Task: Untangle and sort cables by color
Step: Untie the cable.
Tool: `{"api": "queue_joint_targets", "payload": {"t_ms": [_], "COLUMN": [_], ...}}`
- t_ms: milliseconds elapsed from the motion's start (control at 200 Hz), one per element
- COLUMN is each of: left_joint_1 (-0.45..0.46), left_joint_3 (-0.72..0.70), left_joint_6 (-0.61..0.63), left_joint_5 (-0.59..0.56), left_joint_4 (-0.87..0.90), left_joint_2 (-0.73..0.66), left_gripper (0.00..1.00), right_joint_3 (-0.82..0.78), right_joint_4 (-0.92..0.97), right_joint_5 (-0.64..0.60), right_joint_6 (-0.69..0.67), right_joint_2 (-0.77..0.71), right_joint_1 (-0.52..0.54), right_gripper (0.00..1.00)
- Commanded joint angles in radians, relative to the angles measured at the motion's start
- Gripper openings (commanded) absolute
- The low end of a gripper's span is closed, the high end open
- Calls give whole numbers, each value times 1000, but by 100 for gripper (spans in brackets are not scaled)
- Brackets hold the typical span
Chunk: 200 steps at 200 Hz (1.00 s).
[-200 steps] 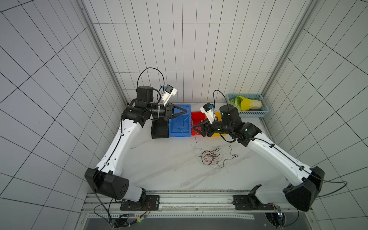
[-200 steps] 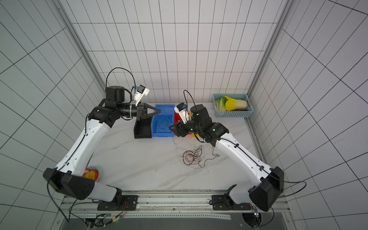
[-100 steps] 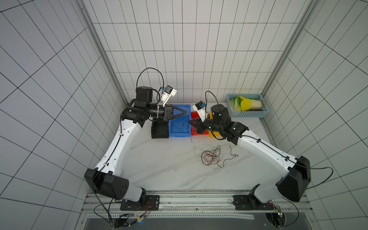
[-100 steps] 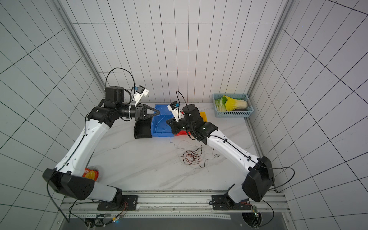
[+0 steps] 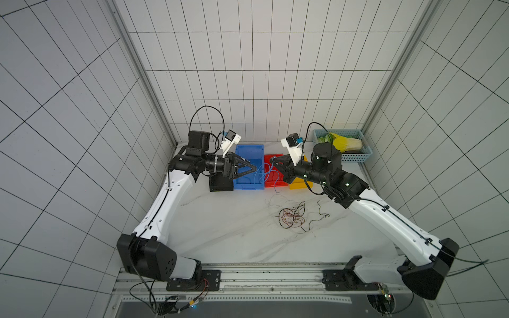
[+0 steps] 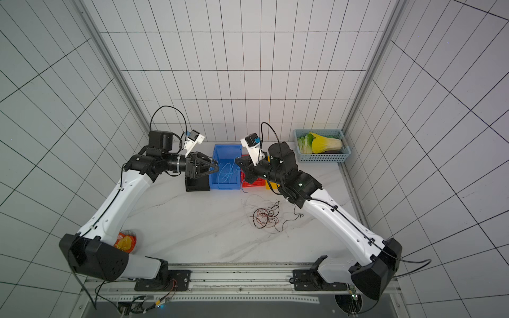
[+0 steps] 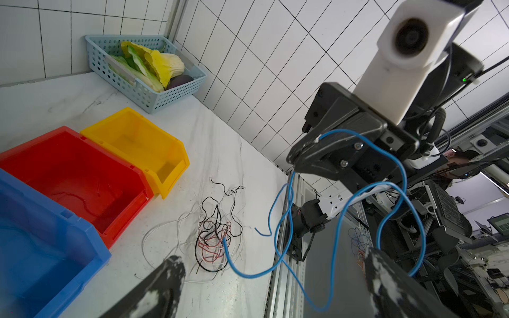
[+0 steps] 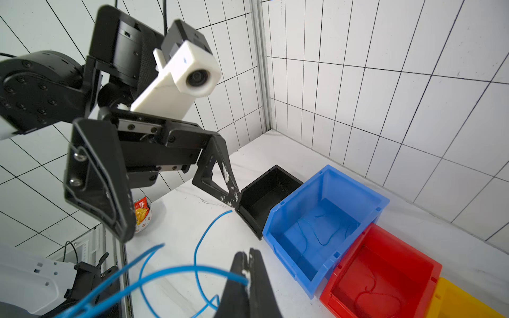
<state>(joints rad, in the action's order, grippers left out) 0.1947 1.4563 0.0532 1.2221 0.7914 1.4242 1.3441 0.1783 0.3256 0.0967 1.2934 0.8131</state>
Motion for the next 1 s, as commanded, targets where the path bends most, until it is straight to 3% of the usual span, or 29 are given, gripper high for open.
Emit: {"api": "queue_joint_targets", "payload": {"t_ms": [0, 255, 470, 530, 615, 680, 875, 994], "left_joint_1": [16, 91, 141, 143, 136, 120, 20, -29], "left_joint_3": [-25, -28, -49, -50, -53, -55, -63, -48], "left_joint_6": [106, 248, 215, 187, 160, 153, 104, 119], "left_joint_5": [40, 21, -101, -131, -172, -177, -237, -331], "left_joint_4": [26, 130, 78, 57, 29, 20, -26, -15], "left_joint_2": [-24, -19, -5, 2, 2, 2, -22, -37], "left_gripper": [99, 99, 97, 76, 28, 0, 0, 0], "right_joint_3": [4, 8, 13, 14, 8, 6, -12, -39], "right_joint_4": [19, 25, 33, 34, 39, 57, 153, 244], "right_joint_5": [-33, -64, -88, -87, -116, -136, -198, -203], "right_joint_6": [-14, 14, 48, 51, 48, 41, -1, -6], "right_joint_2": [-14, -11, -15, -20, -34, -46, -92, -122], "right_joint_1": [6, 6, 6, 7, 7, 6, -12, -66], "right_gripper": [0, 0, 0, 0, 0, 0, 0, 0]}}
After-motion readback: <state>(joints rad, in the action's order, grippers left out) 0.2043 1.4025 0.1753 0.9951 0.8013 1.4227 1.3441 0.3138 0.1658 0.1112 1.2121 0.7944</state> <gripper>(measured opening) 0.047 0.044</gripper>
